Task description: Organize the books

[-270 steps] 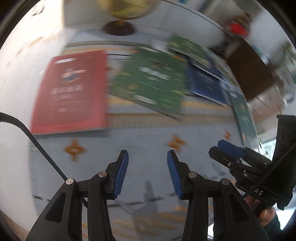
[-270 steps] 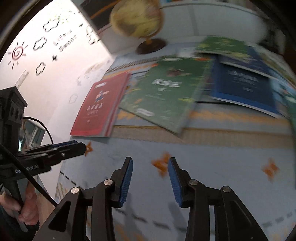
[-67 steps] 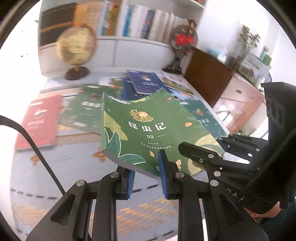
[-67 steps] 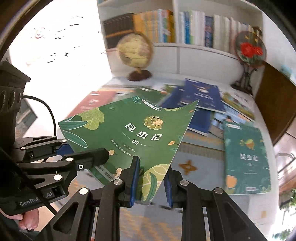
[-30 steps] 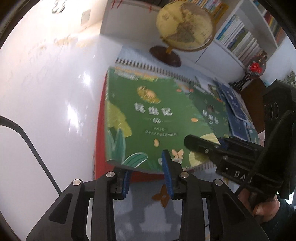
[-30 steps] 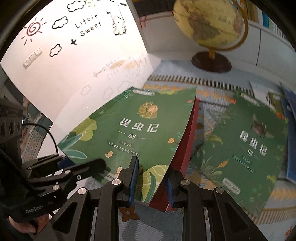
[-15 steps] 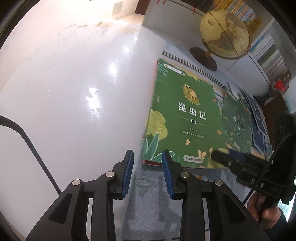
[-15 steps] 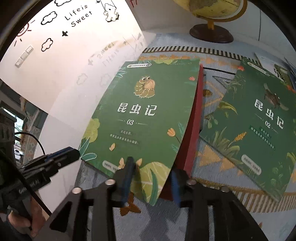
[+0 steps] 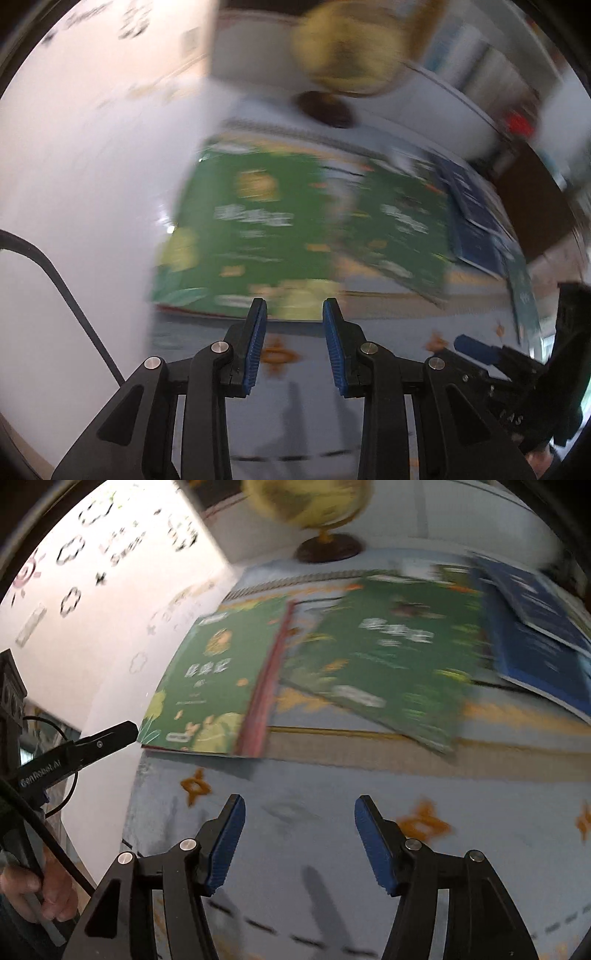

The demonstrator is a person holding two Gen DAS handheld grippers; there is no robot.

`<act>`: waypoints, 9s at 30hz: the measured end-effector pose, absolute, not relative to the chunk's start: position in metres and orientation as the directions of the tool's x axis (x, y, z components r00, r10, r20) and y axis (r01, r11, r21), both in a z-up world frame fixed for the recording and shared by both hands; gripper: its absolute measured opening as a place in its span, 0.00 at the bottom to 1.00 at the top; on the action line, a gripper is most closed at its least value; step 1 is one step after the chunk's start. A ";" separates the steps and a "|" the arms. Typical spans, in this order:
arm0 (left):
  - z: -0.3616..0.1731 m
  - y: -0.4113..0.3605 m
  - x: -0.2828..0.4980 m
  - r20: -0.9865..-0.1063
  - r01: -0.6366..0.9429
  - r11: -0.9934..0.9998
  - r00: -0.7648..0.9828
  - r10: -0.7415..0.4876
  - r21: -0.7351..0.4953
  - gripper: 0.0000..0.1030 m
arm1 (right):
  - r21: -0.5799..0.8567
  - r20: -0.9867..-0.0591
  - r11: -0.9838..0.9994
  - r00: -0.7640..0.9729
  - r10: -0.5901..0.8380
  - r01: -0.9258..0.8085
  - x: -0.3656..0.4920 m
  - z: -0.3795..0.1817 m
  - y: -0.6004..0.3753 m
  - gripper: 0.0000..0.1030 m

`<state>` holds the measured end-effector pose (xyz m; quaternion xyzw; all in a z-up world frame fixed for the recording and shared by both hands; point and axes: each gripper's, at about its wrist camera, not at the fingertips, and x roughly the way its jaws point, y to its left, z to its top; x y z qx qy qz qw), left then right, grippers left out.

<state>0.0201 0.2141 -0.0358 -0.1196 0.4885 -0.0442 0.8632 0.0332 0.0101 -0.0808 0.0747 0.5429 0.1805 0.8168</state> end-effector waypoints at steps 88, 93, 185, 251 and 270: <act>-0.094 -0.043 0.245 -0.383 -0.013 0.403 0.337 -0.860 -0.915 0.33 | 0.708 -0.687 0.694 0.360 0.632 0.133 0.223 -0.114 -0.316 0.75; -0.098 -0.052 0.246 -0.396 -0.015 0.413 0.312 -0.863 -0.911 0.33 | 0.826 -0.559 0.517 0.428 0.710 0.223 0.229 -0.132 -0.333 0.55; -0.055 0.289 0.069 -0.783 -0.033 0.936 0.559 -0.274 -0.351 0.38 | 0.367 -0.765 0.827 0.367 0.529 -0.426 0.107 -0.049 0.133 0.17; -0.033 0.031 -0.055 -0.805 0.144 0.926 0.460 -0.376 -0.350 0.42 | 0.371 -0.819 0.923 0.431 0.378 -0.104 -0.043 -0.037 -0.141 0.52; -0.064 -0.139 0.028 -0.814 0.343 0.844 0.278 -0.510 -0.412 0.41 | 0.270 -0.851 0.935 0.511 0.121 0.229 -0.025 -0.050 -0.337 0.52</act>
